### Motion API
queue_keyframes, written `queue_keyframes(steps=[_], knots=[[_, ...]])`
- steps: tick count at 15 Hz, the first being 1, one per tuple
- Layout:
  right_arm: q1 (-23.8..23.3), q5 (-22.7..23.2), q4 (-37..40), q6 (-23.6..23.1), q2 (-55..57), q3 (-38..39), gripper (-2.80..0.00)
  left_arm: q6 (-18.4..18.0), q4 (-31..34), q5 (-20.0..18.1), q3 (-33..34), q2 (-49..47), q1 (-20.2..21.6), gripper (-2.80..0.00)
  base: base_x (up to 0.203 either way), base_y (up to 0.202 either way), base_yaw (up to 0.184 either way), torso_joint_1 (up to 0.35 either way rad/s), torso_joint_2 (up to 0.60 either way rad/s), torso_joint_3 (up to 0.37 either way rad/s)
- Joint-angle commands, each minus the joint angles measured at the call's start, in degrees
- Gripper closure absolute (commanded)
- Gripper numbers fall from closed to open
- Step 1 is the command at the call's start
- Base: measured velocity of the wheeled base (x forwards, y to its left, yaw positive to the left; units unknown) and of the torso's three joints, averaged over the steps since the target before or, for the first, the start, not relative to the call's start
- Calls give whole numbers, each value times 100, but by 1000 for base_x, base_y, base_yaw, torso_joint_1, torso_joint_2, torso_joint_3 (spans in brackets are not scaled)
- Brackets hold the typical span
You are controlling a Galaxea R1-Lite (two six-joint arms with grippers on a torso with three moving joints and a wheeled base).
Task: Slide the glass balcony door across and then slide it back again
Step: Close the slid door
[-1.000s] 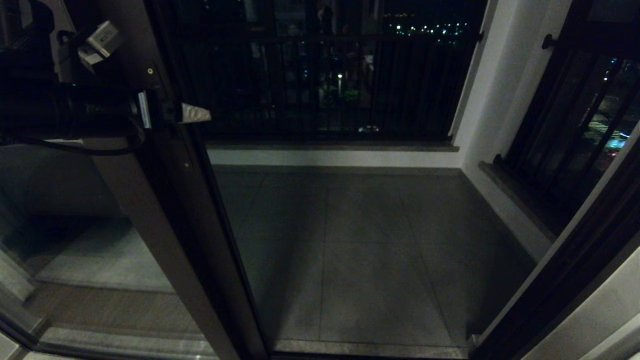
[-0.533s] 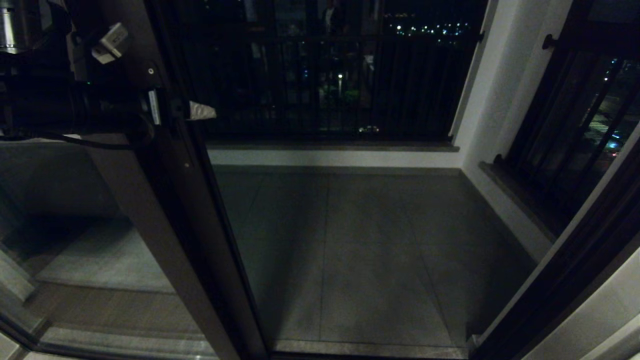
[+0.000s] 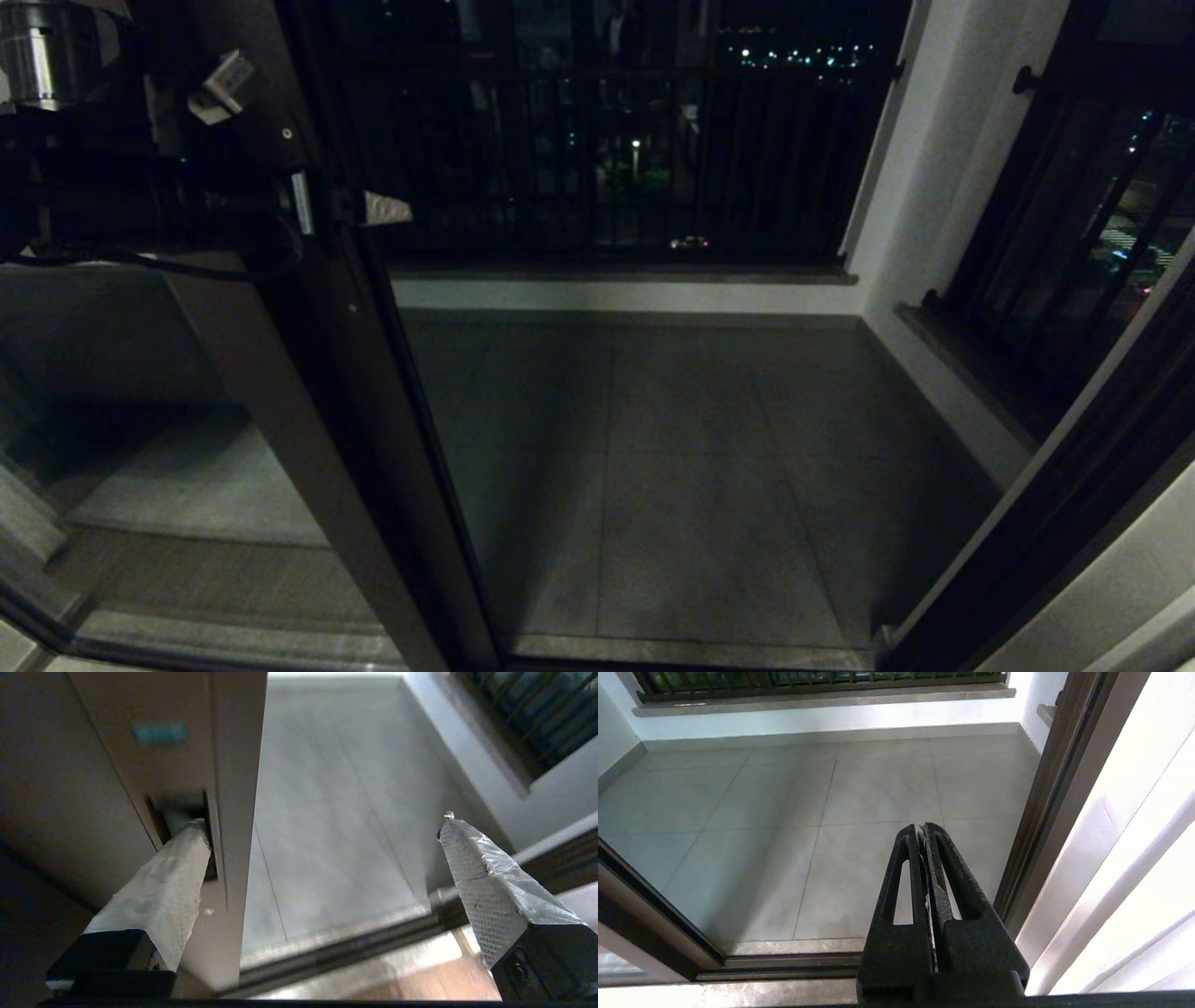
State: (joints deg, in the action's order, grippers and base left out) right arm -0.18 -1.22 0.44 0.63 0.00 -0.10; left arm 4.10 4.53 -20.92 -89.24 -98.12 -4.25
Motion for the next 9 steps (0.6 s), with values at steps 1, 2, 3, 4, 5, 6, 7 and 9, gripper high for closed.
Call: queue_keyframes(steps=[1, 2, 3, 4, 5, 6, 7, 9], knots=[[1, -1, 0, 0, 0, 1, 0, -5, -189, -9, -6, -23, -106, -280, 0, 0, 0, 0, 0, 0], [1, -1, 0, 5, 9, 1, 0, -5, -197, -1, -14, -23, -179, -280, 0, 0, 0, 0, 0, 0], [1, -1, 0, 2, 9, 1, 0, -5, -198, 15, -14, -23, -238, -280, 0, 0, 0, 0, 0, 0], [1, -1, 0, 8, 0, 1, 0, -5, -198, 17, -19, -23, -276, -280, 0, 0, 0, 0, 0, 0], [1, -1, 0, 4, 0, 1, 0, -5, -198, 17, -23, -32, -296, -280, 0, 0, 0, 0, 0, 0], [1, -1, 0, 2, 0, 1, 0, -5, -204, 24, -23, -64, -310, -280, 0, 0, 0, 0, 0, 0], [1, -1, 0, 8, 0, 1, 0, -5, -207, 25, -23, -93, -313, -280, 0, 0, 0, 0, 0, 0], [1, -1, 0, 5, 9, 1, 0, -5, -207, 17, -23, -102, -363, -280, 0, 0, 0, 0, 0, 0]])
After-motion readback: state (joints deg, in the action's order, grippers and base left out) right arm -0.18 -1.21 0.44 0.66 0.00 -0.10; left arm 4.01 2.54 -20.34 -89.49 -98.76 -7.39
